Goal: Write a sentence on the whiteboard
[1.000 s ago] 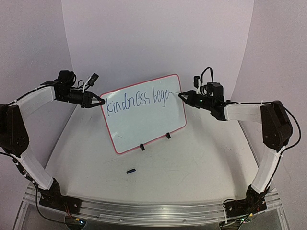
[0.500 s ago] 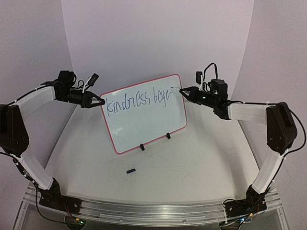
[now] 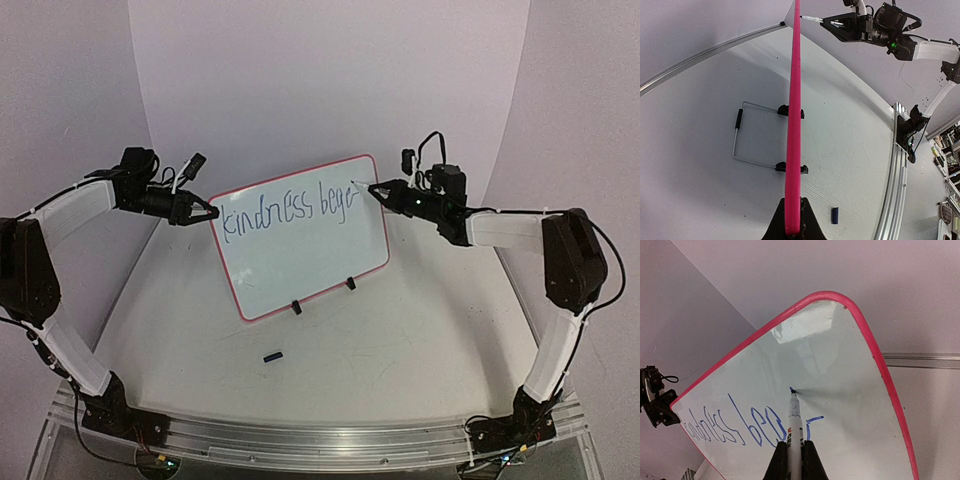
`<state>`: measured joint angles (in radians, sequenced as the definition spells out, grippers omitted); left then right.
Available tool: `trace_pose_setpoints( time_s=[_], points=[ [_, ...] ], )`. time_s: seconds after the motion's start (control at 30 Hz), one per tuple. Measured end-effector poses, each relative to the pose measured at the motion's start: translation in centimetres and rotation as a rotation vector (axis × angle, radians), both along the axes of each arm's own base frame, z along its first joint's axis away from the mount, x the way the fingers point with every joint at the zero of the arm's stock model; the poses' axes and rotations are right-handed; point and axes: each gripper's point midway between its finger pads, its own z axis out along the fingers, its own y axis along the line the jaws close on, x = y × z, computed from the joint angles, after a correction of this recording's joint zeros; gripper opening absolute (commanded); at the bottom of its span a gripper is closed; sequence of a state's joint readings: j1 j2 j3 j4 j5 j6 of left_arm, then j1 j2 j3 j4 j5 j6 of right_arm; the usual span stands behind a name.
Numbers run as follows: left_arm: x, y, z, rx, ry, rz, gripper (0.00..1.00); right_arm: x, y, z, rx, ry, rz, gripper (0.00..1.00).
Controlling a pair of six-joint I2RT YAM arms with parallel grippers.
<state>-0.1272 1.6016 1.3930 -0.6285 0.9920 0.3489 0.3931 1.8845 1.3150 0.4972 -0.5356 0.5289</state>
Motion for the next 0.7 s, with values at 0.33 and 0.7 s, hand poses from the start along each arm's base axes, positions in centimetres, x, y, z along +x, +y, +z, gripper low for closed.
trace_pose_setpoints(
  time_s=[0.33, 0.7],
  points=[
    [0.0, 0.0, 0.0, 0.0, 0.001, 0.0, 0.0, -0.3, -0.2, -1.6, -0.011, 0.024, -0.008, 0.0],
    [0.0, 0.0, 0.1, -0.004, 0.006, 0.002, 0.0, -1.3, -1.0, -5.8, -0.047, 0.109, -0.027, 0.0]
  ],
)
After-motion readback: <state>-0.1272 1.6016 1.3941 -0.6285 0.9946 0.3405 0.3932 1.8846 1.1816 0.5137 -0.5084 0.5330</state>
